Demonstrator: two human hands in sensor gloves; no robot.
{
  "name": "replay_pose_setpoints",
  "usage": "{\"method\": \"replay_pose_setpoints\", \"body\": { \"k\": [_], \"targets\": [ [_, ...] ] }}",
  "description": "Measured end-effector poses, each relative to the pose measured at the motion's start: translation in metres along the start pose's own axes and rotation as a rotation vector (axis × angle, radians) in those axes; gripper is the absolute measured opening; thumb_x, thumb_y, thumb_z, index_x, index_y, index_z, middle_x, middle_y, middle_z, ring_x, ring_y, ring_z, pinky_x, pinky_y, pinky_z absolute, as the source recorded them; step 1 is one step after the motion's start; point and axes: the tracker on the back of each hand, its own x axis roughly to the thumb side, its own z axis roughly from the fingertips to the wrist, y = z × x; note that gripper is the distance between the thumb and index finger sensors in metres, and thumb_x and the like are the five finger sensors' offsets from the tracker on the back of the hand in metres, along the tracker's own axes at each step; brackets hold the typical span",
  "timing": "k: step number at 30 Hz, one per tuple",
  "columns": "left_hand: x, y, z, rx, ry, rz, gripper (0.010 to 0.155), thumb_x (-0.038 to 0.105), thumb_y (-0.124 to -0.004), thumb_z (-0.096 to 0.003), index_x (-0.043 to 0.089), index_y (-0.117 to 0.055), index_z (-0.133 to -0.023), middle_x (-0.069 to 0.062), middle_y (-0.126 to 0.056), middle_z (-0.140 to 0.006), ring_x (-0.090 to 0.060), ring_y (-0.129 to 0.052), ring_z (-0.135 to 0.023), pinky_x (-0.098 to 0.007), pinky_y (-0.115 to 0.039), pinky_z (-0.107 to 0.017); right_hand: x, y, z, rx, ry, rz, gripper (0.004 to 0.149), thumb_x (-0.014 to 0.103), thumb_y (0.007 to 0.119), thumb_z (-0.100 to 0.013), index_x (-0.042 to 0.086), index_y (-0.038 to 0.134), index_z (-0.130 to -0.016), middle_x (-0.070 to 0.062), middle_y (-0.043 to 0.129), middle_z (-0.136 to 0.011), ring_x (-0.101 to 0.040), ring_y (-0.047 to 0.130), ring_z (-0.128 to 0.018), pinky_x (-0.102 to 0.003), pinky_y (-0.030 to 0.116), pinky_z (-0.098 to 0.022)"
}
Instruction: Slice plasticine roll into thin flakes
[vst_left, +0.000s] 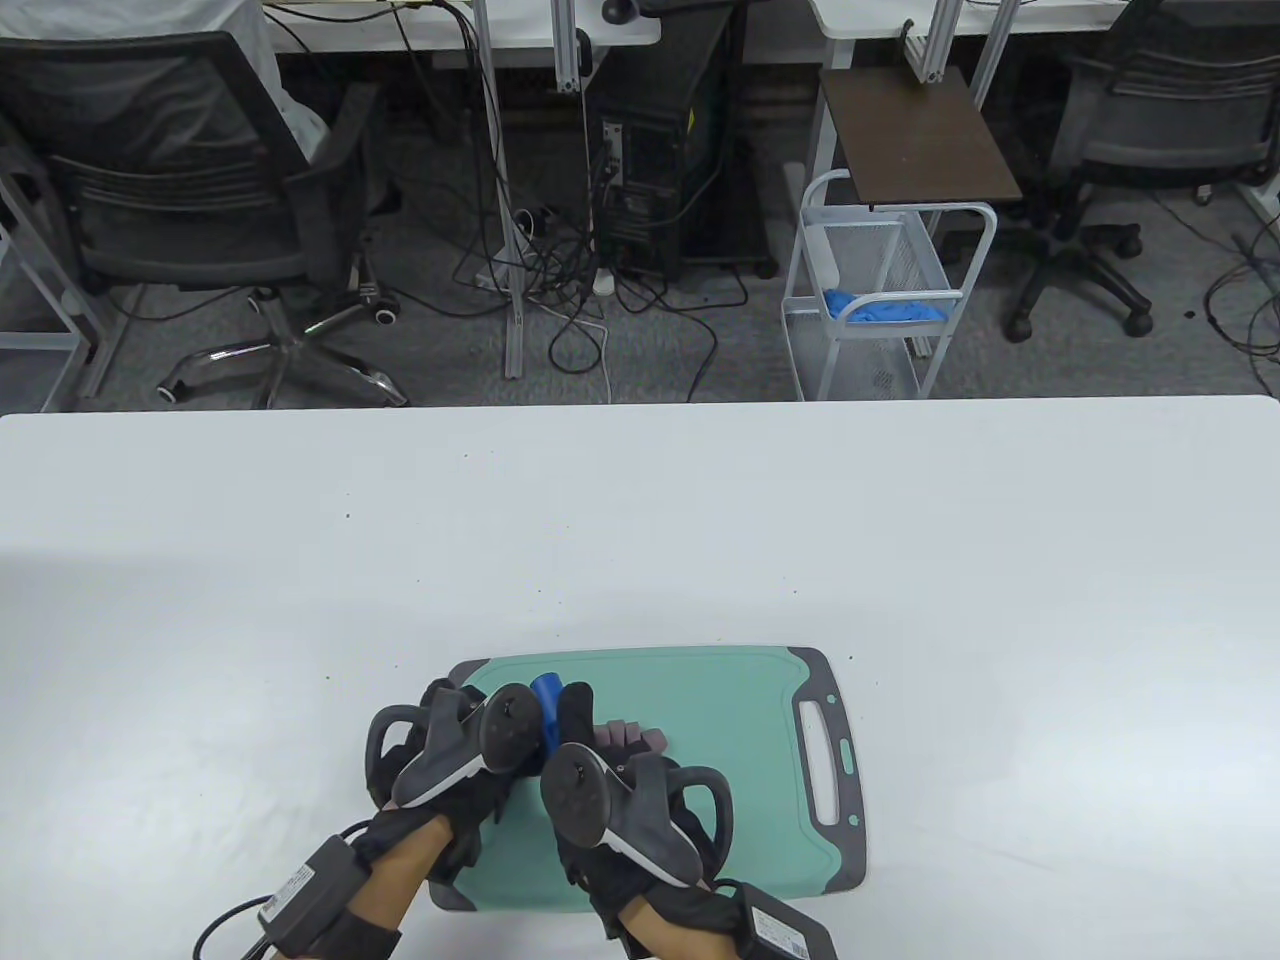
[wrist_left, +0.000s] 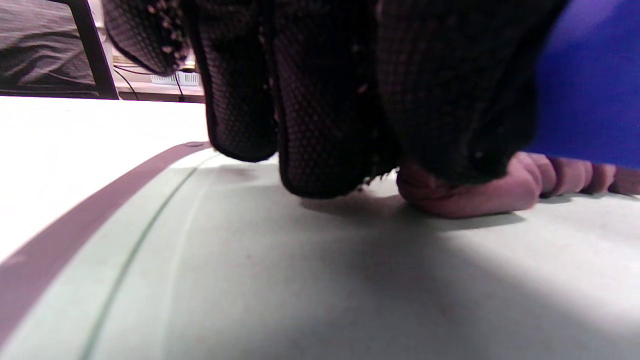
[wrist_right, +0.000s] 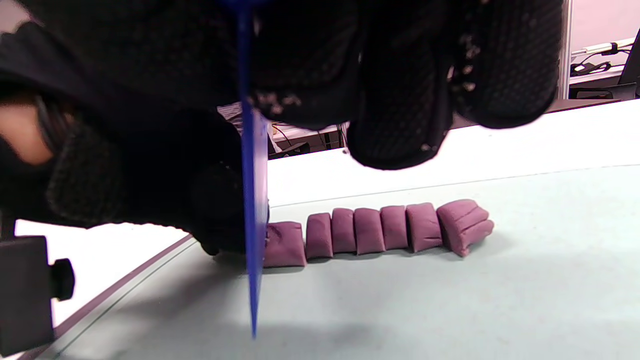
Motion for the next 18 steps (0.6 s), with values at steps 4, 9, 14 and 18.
{"method": "replay_pose_setpoints", "body": {
  "k": [4, 9, 14, 18],
  "targets": [
    [0.0, -0.001, 0.0, -0.004, -0.01, 0.008, 0.046, 0.047, -0.099, -0.0223, 0.027, -0.105, -0.064, 0.006, -0.113, -0.057, -0.027, -0.104, -0.079, -0.057, -0.072, -0.07, 0.0, 0.003, -0.001, 0.004, 0.007, 0.012, 0.084, 0.038, 0.083, -0.045, 0.013, 0.031, -0.106, -0.006, 0.093, -0.046, -0.036, 0.097, -0.052, -0.061, 0.079, -0.048],
    [0.0, -0.001, 0.0, -0.008, -0.013, 0.017, 0.047, 0.046, -0.099, -0.0228, 0.026, -0.105, -0.064, 0.005, -0.113, -0.057, -0.027, -0.104, -0.079, -0.057, -0.071, -0.071, 0.003, 0.007, -0.002, -0.004, 0.004, 0.043, 0.084, 0.038, 0.083, -0.045, 0.013, 0.031, -0.106, -0.006, 0.093, -0.046, -0.036, 0.097, -0.052, -0.061, 0.079, -0.048],
    [-0.001, -0.001, 0.0, -0.013, -0.014, 0.027, 0.047, 0.046, -0.099, -0.0232, 0.025, -0.105, -0.065, 0.005, -0.113, -0.057, -0.027, -0.104, -0.079, -0.057, -0.071, -0.07, 0.005, 0.01, -0.003, -0.007, 0.003, 0.066, 0.084, 0.038, 0.083, -0.045, 0.013, 0.03, -0.106, -0.006, 0.093, -0.046, -0.037, 0.097, -0.052, -0.061, 0.079, -0.048],
    [-0.001, -0.001, 0.0, -0.014, -0.012, 0.028, 0.047, 0.046, -0.099, -0.0234, 0.024, -0.105, -0.064, 0.005, -0.113, -0.056, -0.027, -0.104, -0.079, -0.057, -0.071, -0.07, 0.006, 0.013, -0.003, -0.011, 0.003, 0.081, 0.084, 0.038, 0.083, -0.045, 0.013, 0.03, -0.106, -0.006, 0.093, -0.046, -0.036, 0.097, -0.052, -0.061, 0.079, -0.047]
  ]
}}
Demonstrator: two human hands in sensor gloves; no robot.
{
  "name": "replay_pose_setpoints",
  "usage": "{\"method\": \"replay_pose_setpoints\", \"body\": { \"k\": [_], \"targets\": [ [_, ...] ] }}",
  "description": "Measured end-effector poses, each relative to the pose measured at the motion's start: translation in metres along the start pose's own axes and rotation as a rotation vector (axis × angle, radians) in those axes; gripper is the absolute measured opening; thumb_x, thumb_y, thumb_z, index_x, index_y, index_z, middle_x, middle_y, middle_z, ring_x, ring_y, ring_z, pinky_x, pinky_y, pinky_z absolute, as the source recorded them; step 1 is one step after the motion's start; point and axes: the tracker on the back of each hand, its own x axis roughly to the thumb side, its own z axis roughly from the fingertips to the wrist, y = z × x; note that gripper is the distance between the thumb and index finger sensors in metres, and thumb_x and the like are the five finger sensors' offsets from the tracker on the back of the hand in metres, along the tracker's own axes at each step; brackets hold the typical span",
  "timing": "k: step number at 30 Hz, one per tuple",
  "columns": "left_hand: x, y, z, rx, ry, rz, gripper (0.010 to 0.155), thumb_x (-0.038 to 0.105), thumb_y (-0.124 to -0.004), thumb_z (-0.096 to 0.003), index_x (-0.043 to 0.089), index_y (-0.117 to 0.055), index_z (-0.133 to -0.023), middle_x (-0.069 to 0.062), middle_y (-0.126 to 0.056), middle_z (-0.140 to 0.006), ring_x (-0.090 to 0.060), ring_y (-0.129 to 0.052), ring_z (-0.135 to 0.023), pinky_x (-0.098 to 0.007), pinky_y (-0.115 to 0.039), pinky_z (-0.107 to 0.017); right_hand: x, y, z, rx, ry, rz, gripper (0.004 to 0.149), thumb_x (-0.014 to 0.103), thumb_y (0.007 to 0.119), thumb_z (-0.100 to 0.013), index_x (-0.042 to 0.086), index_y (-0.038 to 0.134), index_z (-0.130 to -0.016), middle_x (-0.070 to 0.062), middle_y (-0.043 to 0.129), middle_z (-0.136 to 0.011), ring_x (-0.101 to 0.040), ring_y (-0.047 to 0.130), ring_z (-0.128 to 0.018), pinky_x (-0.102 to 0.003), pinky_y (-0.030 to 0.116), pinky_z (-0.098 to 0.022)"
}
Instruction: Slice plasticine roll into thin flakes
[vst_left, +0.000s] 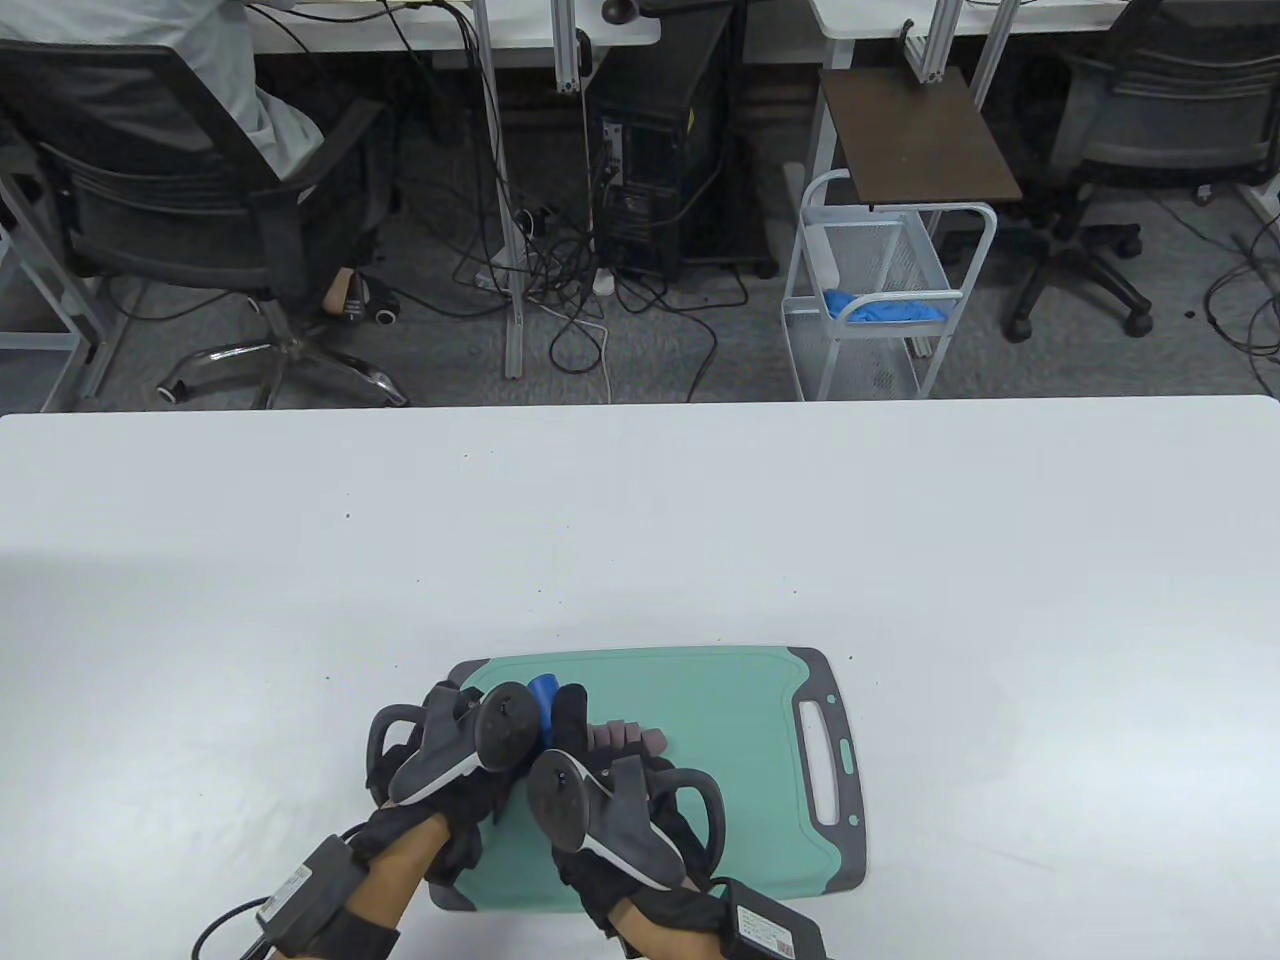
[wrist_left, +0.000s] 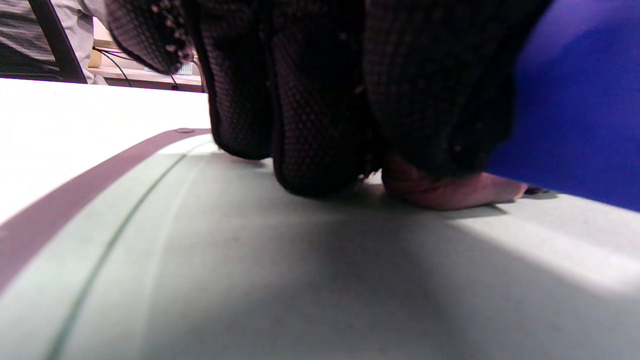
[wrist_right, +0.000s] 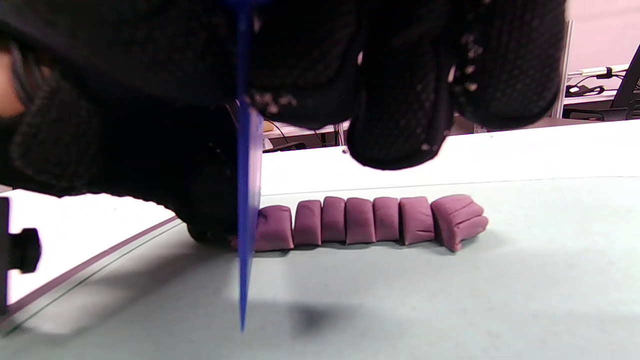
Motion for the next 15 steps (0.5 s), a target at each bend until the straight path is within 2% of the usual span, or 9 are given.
{"method": "replay_pose_setpoints", "body": {
  "k": [15],
  "targets": [
    [0.0, 0.0, 0.0, -0.004, 0.002, -0.005, 0.046, 0.046, -0.099, -0.0236, 0.024, -0.105, -0.064, 0.005, -0.112, -0.055, -0.027, -0.104, -0.078, -0.057, -0.072, -0.07, 0.005, 0.014, -0.005, -0.011, -0.006, 0.045, 0.085, 0.038, 0.082, -0.045, 0.012, 0.028, -0.106, -0.005, 0.092, -0.045, -0.036, 0.097, -0.051, -0.061, 0.08, -0.047]
  ]
}}
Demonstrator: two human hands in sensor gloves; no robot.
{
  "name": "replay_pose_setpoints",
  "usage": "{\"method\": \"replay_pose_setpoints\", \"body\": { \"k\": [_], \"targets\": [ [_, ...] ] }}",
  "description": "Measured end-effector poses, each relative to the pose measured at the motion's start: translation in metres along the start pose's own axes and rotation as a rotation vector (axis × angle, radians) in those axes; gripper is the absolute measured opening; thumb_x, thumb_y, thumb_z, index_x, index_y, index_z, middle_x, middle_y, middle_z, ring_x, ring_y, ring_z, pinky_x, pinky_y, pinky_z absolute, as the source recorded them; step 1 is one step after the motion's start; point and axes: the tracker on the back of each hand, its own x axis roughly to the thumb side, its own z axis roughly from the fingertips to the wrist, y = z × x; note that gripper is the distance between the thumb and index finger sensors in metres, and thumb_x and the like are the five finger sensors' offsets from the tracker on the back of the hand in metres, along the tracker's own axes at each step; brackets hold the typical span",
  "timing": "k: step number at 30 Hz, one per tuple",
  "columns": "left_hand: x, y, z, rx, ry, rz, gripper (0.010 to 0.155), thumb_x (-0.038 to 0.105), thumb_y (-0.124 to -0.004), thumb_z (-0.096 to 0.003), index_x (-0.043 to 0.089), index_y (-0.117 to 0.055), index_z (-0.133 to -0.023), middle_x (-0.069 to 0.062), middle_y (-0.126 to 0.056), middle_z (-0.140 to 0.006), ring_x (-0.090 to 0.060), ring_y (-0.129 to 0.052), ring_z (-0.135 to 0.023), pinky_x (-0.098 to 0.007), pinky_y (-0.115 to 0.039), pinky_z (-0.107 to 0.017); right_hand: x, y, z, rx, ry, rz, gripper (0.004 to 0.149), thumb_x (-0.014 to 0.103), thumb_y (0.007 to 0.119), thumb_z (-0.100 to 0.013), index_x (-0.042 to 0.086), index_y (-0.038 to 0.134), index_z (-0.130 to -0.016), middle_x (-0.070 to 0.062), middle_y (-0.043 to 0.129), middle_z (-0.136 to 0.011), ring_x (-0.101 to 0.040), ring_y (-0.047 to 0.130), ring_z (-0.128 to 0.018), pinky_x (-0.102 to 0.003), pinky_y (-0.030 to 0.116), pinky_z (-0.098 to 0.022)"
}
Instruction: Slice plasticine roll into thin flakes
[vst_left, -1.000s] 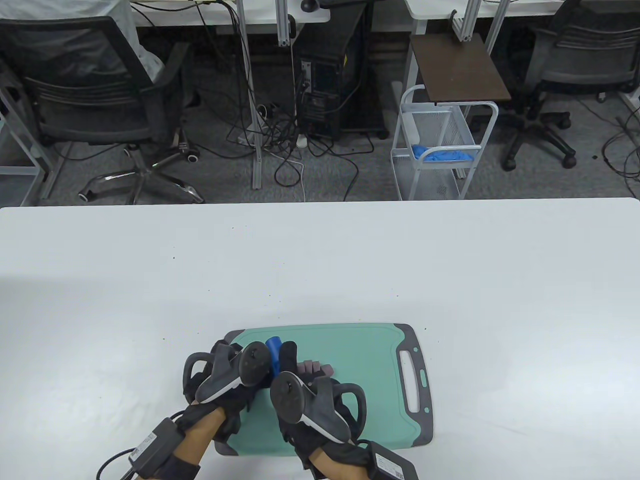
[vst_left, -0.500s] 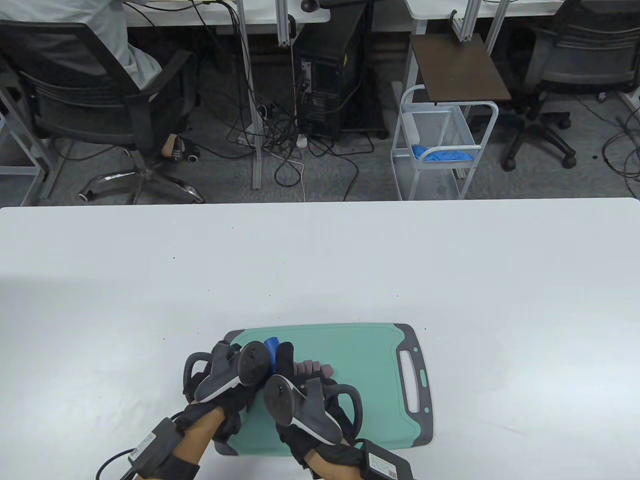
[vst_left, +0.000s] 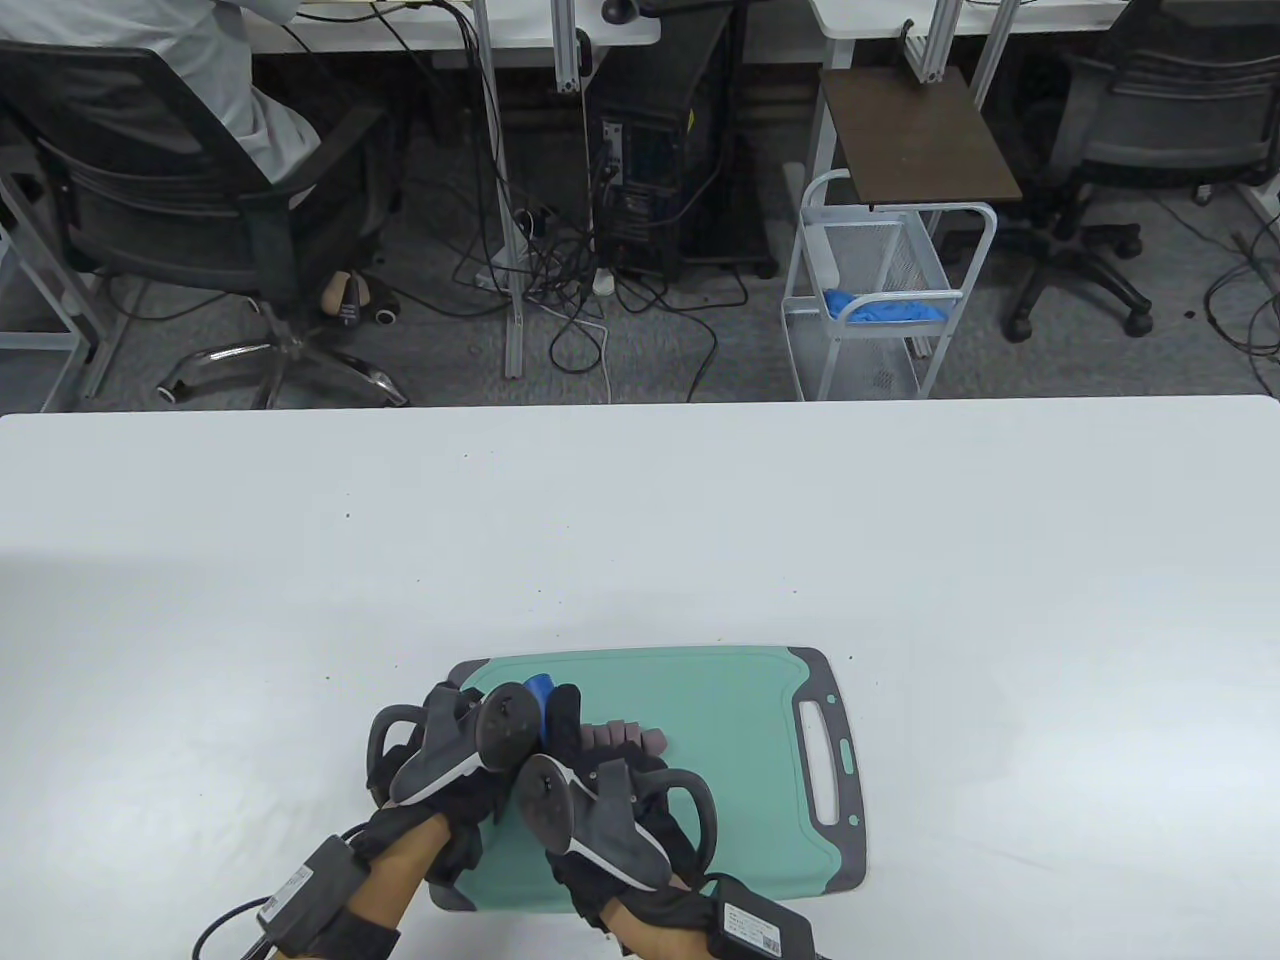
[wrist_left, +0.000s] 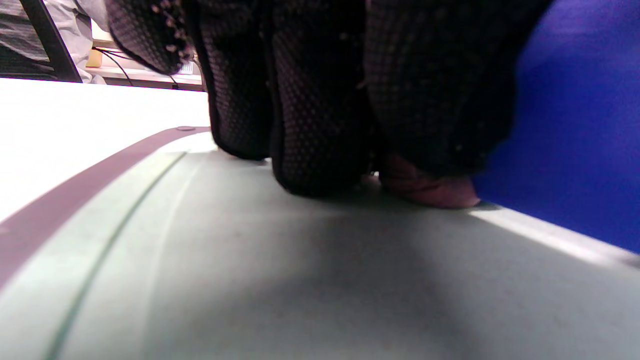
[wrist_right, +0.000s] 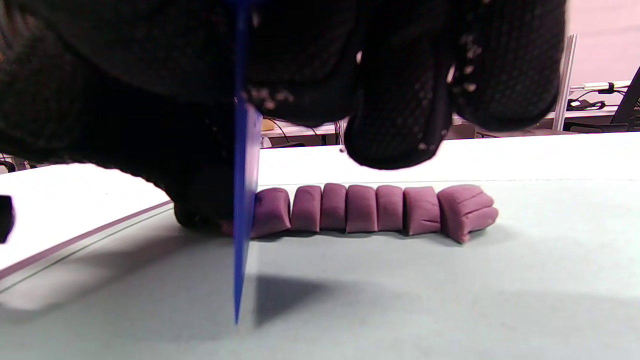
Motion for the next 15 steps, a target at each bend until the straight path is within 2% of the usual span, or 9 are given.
{"method": "replay_pose_setpoints", "body": {
  "k": [10, 15],
  "targets": [
    [0.001, 0.0, 0.0, -0.01, -0.01, -0.017, 0.046, 0.047, -0.098, -0.0249, 0.025, -0.104, -0.065, 0.005, -0.112, -0.057, -0.028, -0.104, -0.079, -0.057, -0.071, -0.07, -0.003, 0.007, -0.015, 0.009, 0.03, -0.05, 0.085, 0.038, 0.082, -0.046, 0.013, 0.028, -0.106, -0.006, 0.092, -0.046, -0.036, 0.096, -0.052, -0.061, 0.079, -0.048],
    [0.002, 0.001, 0.0, -0.061, -0.024, -0.035, 0.048, 0.047, -0.094, -0.0281, 0.025, -0.101, -0.07, 0.005, -0.11, -0.062, -0.029, -0.101, -0.082, -0.058, -0.07, -0.071, -0.004, 0.006, -0.014, 0.007, 0.028, -0.053, 0.085, 0.038, 0.082, -0.046, 0.014, 0.028, -0.106, -0.005, 0.092, -0.047, -0.036, 0.096, -0.053, -0.061, 0.078, -0.049]
  ]
}}
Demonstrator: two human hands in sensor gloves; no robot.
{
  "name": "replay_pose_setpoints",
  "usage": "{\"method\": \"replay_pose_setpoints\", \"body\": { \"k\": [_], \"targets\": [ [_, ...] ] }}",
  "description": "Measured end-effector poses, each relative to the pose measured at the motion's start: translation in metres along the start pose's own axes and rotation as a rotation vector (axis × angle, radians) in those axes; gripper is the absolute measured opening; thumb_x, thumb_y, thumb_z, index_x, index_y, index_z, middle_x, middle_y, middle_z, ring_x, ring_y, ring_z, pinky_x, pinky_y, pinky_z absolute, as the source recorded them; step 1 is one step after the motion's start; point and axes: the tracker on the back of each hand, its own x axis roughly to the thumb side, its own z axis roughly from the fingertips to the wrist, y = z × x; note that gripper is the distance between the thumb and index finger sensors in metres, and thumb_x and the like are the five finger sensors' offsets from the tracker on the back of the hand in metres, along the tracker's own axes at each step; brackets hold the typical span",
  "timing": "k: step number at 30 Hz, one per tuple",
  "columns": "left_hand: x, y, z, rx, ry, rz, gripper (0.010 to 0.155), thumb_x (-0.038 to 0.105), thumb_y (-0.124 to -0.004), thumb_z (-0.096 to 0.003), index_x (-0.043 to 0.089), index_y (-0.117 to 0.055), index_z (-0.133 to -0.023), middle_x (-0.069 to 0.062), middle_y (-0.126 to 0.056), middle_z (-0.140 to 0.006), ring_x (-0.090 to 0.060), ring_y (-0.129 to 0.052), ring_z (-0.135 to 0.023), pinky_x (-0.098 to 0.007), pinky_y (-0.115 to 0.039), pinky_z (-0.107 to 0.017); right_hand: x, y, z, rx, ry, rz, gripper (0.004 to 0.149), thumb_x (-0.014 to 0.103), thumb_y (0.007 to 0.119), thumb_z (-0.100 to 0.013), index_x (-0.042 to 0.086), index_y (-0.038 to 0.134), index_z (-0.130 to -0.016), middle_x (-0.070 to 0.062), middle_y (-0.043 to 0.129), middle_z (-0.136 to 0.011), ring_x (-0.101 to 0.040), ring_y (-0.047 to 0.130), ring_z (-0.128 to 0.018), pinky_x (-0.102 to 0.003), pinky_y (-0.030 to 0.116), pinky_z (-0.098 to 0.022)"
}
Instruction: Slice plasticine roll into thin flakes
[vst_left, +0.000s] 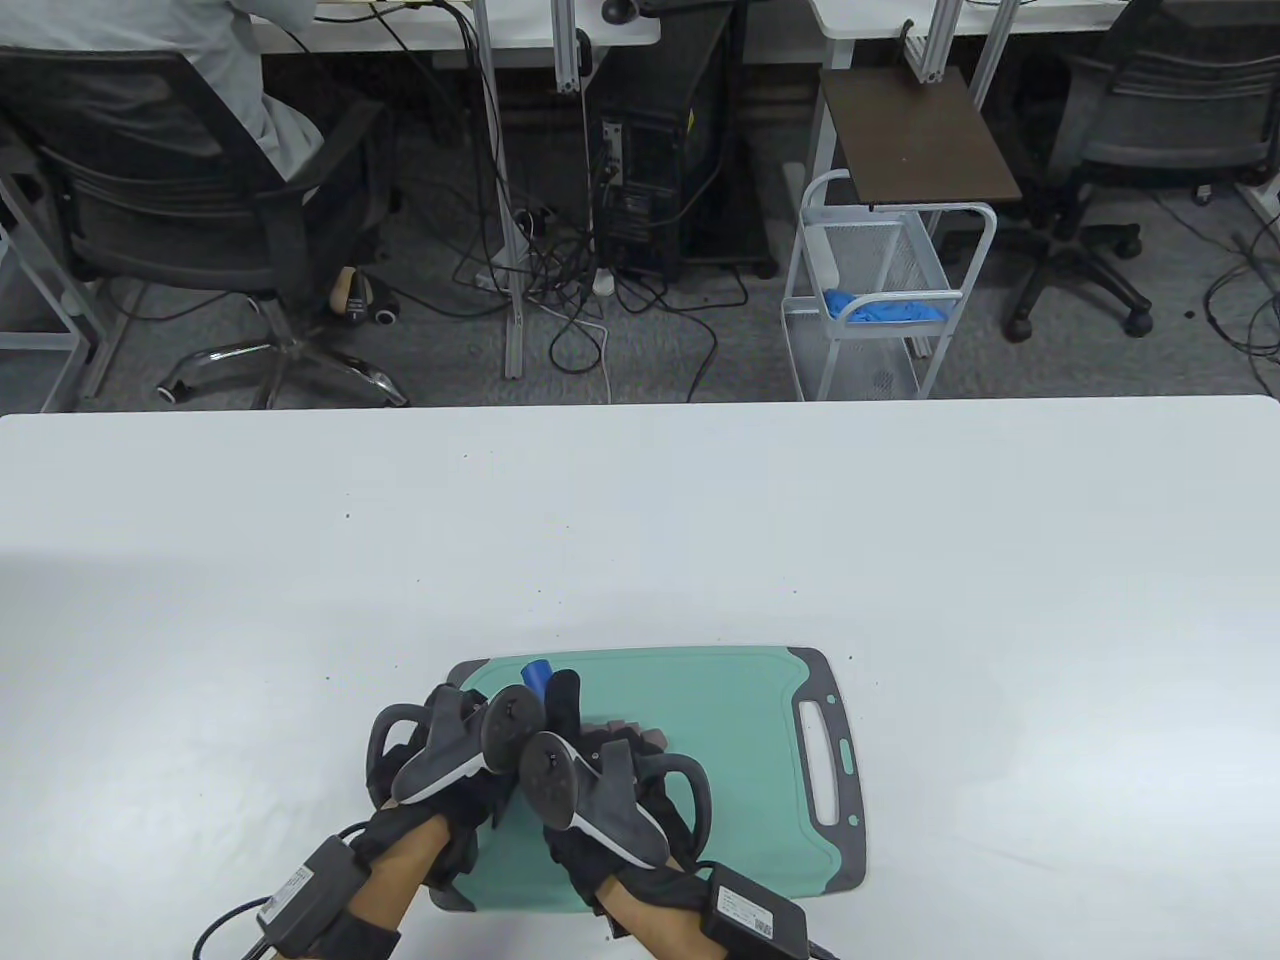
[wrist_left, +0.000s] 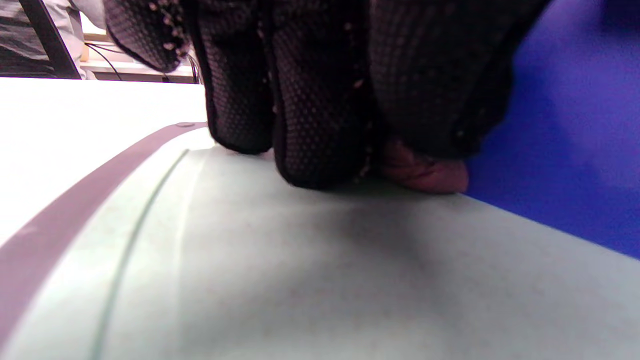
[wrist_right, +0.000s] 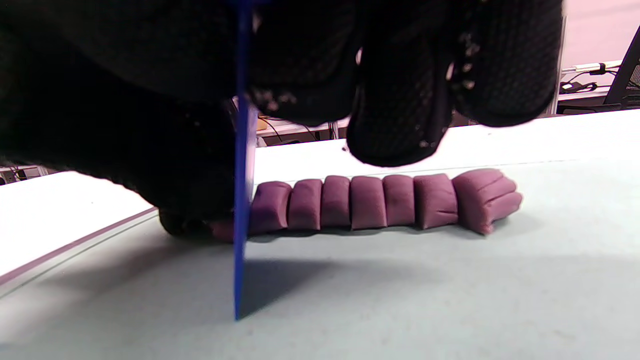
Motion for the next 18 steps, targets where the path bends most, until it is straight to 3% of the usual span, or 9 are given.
{"method": "replay_pose_setpoints", "body": {
  "k": [3, 8, 18],
  "targets": [
    [-0.002, 0.002, 0.001, -0.054, 0.004, 0.016, 0.048, 0.044, -0.092, -0.0317, 0.025, -0.098, -0.075, 0.006, -0.108, -0.068, -0.031, -0.098, -0.086, -0.059, -0.069, -0.071, -0.003, 0.001, 0.002, -0.014, -0.001, -0.011, 0.085, 0.039, 0.081, -0.046, 0.014, 0.027, -0.106, -0.005, 0.092, -0.048, -0.036, 0.096, -0.054, -0.061, 0.078, -0.049],
    [-0.001, 0.002, 0.001, -0.028, 0.021, -0.013, 0.046, 0.043, -0.094, -0.0301, 0.028, -0.099, -0.073, 0.007, -0.109, -0.066, -0.031, -0.099, -0.085, -0.059, -0.07, -0.071, -0.01, -0.003, 0.005, -0.018, 0.001, -0.06, 0.084, 0.041, 0.08, -0.046, 0.011, 0.027, -0.105, -0.005, 0.093, -0.05, -0.036, 0.096, -0.054, -0.06, 0.078, -0.049],
    [-0.003, 0.004, 0.001, -0.007, 0.037, -0.01, 0.046, 0.048, -0.095, -0.0275, 0.031, -0.098, -0.07, 0.007, -0.108, -0.067, -0.031, -0.099, -0.084, -0.058, -0.07, -0.071, -0.041, -0.04, 0.013, -0.087, 0.051, -0.305, 0.083, 0.041, 0.08, -0.046, 0.007, 0.033, -0.105, -0.006, 0.093, -0.052, -0.037, 0.095, -0.056, -0.061, 0.077, -0.05]
  ]
}}
